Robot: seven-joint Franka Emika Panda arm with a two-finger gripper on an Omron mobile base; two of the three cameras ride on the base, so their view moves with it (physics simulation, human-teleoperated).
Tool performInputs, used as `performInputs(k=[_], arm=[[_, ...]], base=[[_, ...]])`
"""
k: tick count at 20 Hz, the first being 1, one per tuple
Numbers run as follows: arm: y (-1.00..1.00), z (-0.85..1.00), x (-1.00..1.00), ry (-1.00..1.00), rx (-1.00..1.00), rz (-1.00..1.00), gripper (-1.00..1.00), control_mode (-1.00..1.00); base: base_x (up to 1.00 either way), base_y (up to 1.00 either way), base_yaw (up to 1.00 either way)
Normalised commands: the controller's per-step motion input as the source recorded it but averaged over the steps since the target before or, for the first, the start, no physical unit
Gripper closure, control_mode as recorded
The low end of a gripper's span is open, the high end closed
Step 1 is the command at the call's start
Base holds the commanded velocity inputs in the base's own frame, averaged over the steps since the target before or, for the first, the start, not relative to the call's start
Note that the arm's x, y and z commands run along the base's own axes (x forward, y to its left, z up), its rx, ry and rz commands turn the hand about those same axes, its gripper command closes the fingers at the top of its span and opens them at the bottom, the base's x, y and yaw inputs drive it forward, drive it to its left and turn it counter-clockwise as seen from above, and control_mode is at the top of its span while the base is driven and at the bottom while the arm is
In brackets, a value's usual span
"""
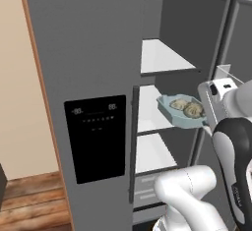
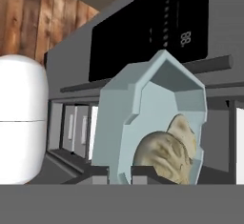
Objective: Place two dumplings into each of the tupperware containers and then place the containers in the fridge.
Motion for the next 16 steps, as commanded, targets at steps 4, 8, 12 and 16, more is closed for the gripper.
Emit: performInputs(k=[4, 8, 12, 16], arm=[[0.00, 0.00, 0.00, 0.00, 0.00, 0.00, 1.00, 1.00], [0.00, 0.00, 0.00, 0.00, 0.00, 0.00, 1.00, 1.00], [0.00, 0.00, 0.00, 0.00, 0.00, 0.00, 1.00, 1.00], [0.00, 0.00, 0.00, 0.00, 0.00, 0.00, 1.00, 1.00]], base=[[0.37, 0.00, 0.00], [0.29, -0.01, 0.00], [0.35, -0.04, 0.00], [0.34, -0.03, 0.00]])
